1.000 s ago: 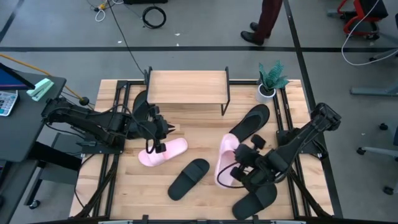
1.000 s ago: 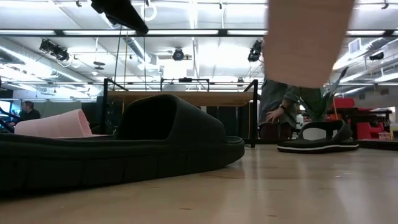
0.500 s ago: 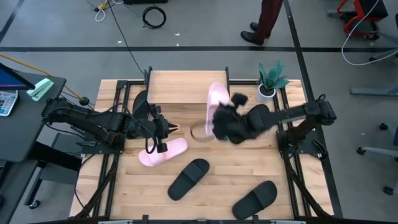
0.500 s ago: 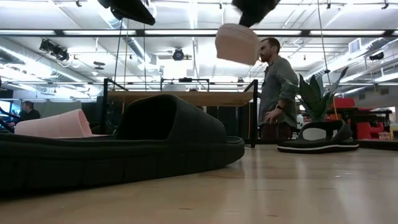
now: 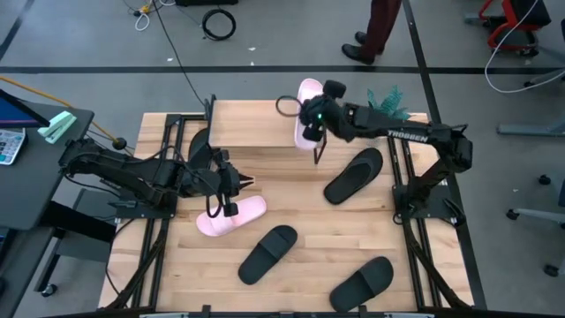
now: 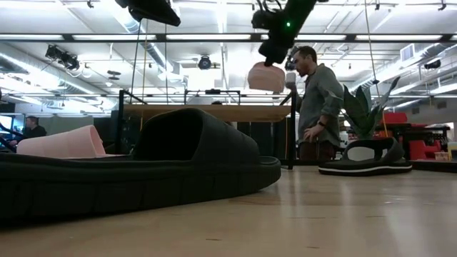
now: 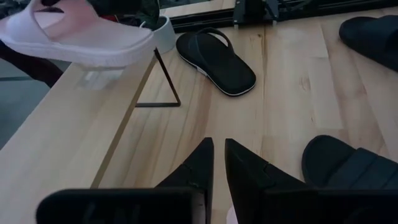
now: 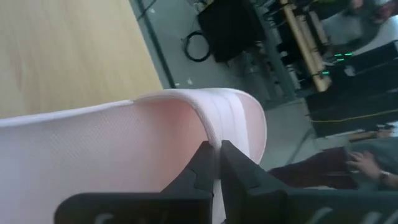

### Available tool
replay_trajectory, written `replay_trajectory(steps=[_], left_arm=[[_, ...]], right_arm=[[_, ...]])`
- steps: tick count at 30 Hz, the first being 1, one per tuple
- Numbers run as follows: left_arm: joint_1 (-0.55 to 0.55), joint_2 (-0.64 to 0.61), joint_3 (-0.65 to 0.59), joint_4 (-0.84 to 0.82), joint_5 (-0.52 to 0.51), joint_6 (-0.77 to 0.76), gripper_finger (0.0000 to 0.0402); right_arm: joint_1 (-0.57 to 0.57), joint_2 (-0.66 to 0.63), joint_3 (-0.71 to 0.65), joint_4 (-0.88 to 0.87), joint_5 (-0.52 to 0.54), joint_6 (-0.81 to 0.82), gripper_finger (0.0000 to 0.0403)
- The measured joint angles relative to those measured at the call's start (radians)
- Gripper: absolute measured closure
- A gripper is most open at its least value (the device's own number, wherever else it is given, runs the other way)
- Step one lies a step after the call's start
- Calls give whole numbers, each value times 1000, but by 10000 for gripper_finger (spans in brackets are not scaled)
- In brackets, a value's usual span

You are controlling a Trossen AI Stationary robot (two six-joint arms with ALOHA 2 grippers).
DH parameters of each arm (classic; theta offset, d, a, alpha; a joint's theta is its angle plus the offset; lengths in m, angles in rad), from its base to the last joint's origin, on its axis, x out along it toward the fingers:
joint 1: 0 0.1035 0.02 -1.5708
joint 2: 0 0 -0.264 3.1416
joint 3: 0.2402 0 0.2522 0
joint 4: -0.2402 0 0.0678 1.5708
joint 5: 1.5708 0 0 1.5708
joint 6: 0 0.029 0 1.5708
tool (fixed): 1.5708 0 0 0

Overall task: Pick and place slides into the shelf
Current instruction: Put the right pink slide on the shelf

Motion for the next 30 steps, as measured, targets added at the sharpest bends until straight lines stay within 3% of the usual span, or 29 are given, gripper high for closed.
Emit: replay_trajectory(steps=[5,16,30], left_arm=[[0,0,0,-1,0,0,357],[0,0,0,0,0,42,355],[0,0,0,0,0,41,355]], right_arm=[[-69,0,-29,4,-116,-9,393],[-97,-2,-74,89,-184,-81,388],[-136,-2,-74,101,-214,-80,326]])
